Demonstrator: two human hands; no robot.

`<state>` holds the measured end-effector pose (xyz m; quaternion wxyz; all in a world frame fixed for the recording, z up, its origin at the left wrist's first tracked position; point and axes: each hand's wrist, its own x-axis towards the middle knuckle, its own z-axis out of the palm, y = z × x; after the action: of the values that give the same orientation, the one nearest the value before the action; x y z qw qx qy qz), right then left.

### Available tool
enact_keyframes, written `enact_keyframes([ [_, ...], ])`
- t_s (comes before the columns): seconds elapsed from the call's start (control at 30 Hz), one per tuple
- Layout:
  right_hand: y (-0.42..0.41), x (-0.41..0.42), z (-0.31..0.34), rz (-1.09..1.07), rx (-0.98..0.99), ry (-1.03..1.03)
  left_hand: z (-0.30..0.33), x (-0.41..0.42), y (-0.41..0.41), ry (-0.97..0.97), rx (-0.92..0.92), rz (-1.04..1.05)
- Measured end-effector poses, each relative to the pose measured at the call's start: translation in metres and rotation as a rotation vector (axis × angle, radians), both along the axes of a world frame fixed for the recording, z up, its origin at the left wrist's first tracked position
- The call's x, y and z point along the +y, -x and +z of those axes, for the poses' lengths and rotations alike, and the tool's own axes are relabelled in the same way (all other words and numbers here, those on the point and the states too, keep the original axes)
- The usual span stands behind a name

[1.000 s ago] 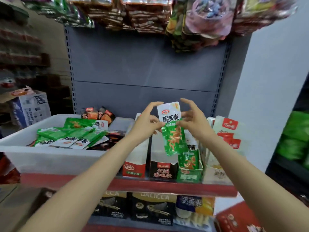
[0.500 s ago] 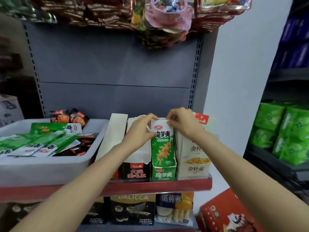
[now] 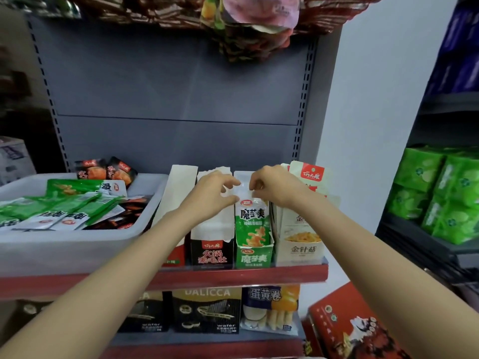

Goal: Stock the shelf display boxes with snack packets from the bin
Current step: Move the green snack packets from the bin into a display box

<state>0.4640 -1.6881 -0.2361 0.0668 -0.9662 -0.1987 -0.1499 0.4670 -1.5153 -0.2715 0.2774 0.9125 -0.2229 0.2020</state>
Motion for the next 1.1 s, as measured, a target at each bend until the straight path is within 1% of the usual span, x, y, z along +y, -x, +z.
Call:
enact_keyframes([
  [0.07,0.002,0.009,-0.001,0.051,-0.057,-0.083,0.000,0.018,0.008,0.070,-0.041,0.029],
  [0.13,0.004,0.028,-0.003,0.111,-0.092,-0.214,0.001,0.041,0.016,0.136,-0.061,0.070],
  [0.23,0.005,0.069,-0.008,0.203,-0.072,-0.324,0.001,0.083,0.024,0.176,-0.090,0.147],
  [0.4,-0.008,0.143,-0.024,0.285,-0.017,-0.303,-0.005,0.164,0.026,0.180,-0.071,0.352],
  [0.47,-0.015,0.169,-0.029,0.281,0.019,-0.268,-0.008,0.193,0.023,0.149,-0.014,0.435],
  [0.53,-0.024,0.192,-0.035,0.246,0.054,-0.213,-0.012,0.213,0.018,0.097,0.087,0.467],
  [0.67,-0.037,0.216,-0.046,0.151,0.185,-0.117,-0.018,0.221,0.005,-0.006,0.351,0.387],
  [0.73,-0.042,0.215,-0.047,0.135,0.189,-0.142,-0.017,0.214,0.000,-0.013,0.399,0.322],
  [0.83,-0.048,0.207,-0.046,0.120,0.179,-0.183,-0.014,0.196,-0.006,0.123,0.486,0.234],
  [0.93,-0.048,0.197,-0.047,0.107,0.203,-0.232,-0.016,0.177,-0.011,0.328,0.666,0.142],
  [1.0,-0.045,0.193,-0.048,0.105,0.228,-0.253,-0.017,0.170,-0.016,0.452,0.754,0.121],
  [1.03,-0.045,0.192,-0.048,0.110,0.248,-0.261,-0.017,0.167,-0.017,0.482,0.775,0.119],
  [1.1,-0.045,0.190,-0.049,0.112,0.311,-0.310,-0.017,0.161,-0.016,0.490,0.736,0.139],
])
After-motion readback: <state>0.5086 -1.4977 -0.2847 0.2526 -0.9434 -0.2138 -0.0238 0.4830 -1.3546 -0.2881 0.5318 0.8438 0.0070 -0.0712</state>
